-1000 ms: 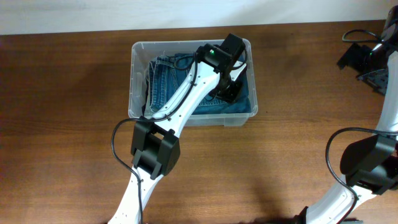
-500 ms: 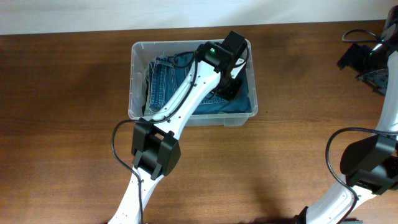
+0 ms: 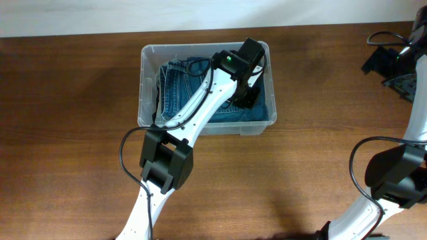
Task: Pack container
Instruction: 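Press the dark-blue jeans down toward the container's right side with the left gripper, then tuck the dark-blue jeans' edge along the container's right wall with the left gripper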
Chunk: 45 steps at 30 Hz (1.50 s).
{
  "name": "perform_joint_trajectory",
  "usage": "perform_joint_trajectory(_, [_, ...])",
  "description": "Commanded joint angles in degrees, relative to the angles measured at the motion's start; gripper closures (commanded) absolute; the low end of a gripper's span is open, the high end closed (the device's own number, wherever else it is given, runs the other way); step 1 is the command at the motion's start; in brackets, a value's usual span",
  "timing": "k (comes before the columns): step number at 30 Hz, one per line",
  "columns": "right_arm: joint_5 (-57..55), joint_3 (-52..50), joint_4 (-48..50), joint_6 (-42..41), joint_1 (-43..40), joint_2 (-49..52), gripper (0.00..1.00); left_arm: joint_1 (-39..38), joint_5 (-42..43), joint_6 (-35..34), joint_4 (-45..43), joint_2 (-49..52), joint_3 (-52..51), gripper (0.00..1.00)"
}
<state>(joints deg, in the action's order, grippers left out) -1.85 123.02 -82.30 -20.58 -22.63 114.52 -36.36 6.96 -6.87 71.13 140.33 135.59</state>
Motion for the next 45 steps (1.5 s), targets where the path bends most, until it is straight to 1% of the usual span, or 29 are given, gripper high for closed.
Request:
perform_joint_trajectory(1, [0.09, -0.33, 0.00, -0.09, 0.07, 0.24, 0.02, 1.84, -5.90, 0.09, 0.83, 2.47, -2.54, 0.95])
perform_joint_trajectory(4, [0.09, -0.33, 0.00, -0.09, 0.07, 0.24, 0.02, 2.29, -5.70, 0.20, 0.26, 2.25, -0.17, 0.95])
perform_joint_trajectory(9, [0.09, -0.33, 0.00, -0.09, 0.07, 0.24, 0.02, 1.33, -5.38, 0.94, 0.39, -0.13, 8.48, 0.95])
perform_joint_trajectory(13, [0.09, -0.33, 0.00, -0.07, 0.07, 0.24, 0.01, 0.87, 1.38, 0.94, -0.57, -0.96, 11.04, 0.96])
perform_joint_trajectory(18, [0.09, -0.33, 0.00, -0.07, 0.07, 0.24, 0.02, 0.83, 2.10, 0.70, -3.34, -0.42, 7.85, 0.97])
perform_joint_trajectory(22, [0.09, -0.33, 0.00, -0.09, 0.07, 0.24, 0.02, 0.85, 2.03, 0.72, -2.45, -0.42, 6.93, 0.97])
perform_joint_trajectory(23, [0.09, -0.33, 0.00, -0.09, 0.07, 0.24, 0.01, 0.85, 1.99, 0.72, -1.92, -0.42, 6.86, 0.96])
perform_joint_trajectory(27, [0.09, -0.33, 0.00, -0.07, 0.07, 0.24, 0.01, 0.90, -1.86, 0.72, 2.32, -0.42, 4.61, 0.82])
perform_joint_trajectory(29, [0.09, -0.33, 0.00, -0.09, 0.07, 0.24, 0.02, 0.90, -1.88, 0.74, 4.00, -0.42, 3.56, 0.79])
perform_joint_trajectory(37, [0.09, -0.33, 0.00, -0.09, 0.07, 0.24, 0.01, 0.94, -2.49, 0.79, 6.84, -0.44, 3.30, 0.78])
perform_joint_trajectory(42, [0.09, -0.33, 0.00, -0.09, 0.07, 0.24, 0.02, 0.94, -2.47, 1.49, 10.43, -0.44, 3.30, 0.78])
perform_joint_trajectory(45, [0.09, -0.33, 0.00, -0.09, 0.07, 0.24, 0.02, 0.94, -2.21, 1.86, 10.60, -0.44, 3.30, 0.78])
